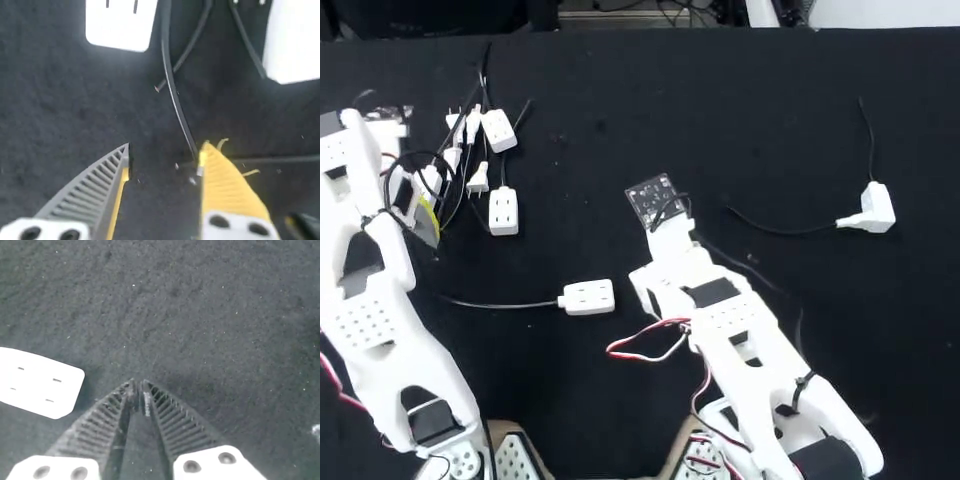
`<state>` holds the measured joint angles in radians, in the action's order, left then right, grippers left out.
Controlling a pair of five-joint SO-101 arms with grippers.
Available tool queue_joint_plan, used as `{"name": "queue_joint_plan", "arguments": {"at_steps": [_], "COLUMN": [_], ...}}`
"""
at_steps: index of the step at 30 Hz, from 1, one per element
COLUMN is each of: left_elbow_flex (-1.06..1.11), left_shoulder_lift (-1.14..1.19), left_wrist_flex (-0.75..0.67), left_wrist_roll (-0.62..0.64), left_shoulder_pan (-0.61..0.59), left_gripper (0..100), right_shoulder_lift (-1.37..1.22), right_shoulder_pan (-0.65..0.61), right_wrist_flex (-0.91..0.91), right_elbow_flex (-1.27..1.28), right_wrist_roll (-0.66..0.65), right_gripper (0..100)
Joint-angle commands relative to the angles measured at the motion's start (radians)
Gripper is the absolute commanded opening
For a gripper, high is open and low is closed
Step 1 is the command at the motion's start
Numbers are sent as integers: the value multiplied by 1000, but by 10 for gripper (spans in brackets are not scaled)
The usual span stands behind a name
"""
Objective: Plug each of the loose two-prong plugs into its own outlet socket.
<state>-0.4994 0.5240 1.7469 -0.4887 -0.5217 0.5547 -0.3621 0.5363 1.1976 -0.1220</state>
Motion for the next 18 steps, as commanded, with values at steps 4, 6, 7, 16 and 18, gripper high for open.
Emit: {"name": "queue_joint_plan", "arguments": {"at_steps": [4,6,7,16,18], "left_elbow_flex": [99,147,174,217,219], "left_shoulder_lift": [-150,-133,-117,-54,-48], "left_wrist_flex": [-52,-107,-133,-186,-186], "left_wrist_roll": [34,49,49,52,52], "left_shoulder_pan": [53,65,73,73,74], "left_gripper": [252,252,252,193,111], "right_shoulder_lift": [45,45,45,45,45], "right_shoulder_pan": [9,9,9,9,9], "right_wrist_flex": [-25,-25,-25,-25,-25], "right_elbow_flex": [-13,-12,-12,-13,-13], "right_wrist_roll": [5,5,5,5,5], "right_gripper": [15,15,15,15,15]}}
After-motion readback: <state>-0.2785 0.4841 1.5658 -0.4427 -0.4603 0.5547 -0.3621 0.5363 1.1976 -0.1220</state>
